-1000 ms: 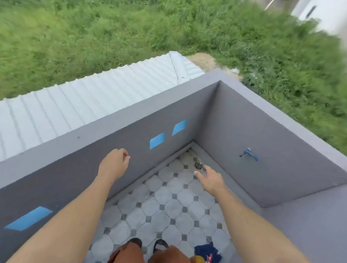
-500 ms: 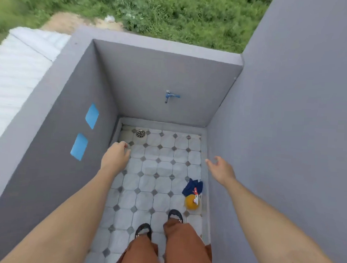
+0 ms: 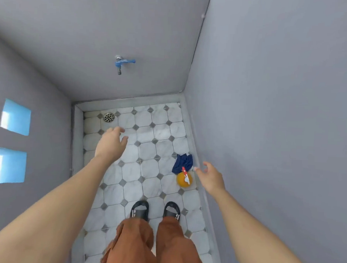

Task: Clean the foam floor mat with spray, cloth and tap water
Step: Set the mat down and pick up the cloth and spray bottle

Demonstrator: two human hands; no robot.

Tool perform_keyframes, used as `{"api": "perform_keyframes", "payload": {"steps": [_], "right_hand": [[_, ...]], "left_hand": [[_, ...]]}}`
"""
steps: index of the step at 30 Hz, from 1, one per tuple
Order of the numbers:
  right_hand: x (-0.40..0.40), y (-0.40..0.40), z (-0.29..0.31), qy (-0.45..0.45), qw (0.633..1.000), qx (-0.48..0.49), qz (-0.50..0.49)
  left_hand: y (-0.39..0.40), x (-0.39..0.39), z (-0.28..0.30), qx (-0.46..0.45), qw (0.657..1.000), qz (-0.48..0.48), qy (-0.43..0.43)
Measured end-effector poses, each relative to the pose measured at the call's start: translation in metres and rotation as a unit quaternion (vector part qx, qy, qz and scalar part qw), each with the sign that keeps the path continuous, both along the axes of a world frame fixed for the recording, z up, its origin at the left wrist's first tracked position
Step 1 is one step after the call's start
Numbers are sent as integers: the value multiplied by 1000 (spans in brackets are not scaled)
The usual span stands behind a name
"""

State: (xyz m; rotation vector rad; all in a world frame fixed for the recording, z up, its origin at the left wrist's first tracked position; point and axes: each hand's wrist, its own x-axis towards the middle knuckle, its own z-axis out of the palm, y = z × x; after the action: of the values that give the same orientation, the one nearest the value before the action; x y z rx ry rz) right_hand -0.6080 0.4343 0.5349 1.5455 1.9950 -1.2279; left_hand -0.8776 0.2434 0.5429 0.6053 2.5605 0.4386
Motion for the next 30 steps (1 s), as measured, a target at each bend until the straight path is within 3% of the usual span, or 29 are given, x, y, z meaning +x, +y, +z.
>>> {"api": "perform_keyframes", "payload": {"steps": [8, 13, 20, 25, 30], "right_hand": [[11, -14, -171, -7, 995, -66, -72], [15, -23, -300, 20, 978, -46, -204], [38, -39, -454, 105, 936, 32, -333], [45, -42, -504, 204, 929, 150, -271], [42, -40, -535, 200, 918, 266, -216]], "left_hand": [[57, -23, -178, -29, 994, -89, -53], [103, -11, -301, 14, 990, -69, -120], [164, 27, -481, -21, 977, -90, -192], [203, 54, -572, -31, 968, -131, -213], [228, 85, -625, -44, 958, -166, -231]]}}
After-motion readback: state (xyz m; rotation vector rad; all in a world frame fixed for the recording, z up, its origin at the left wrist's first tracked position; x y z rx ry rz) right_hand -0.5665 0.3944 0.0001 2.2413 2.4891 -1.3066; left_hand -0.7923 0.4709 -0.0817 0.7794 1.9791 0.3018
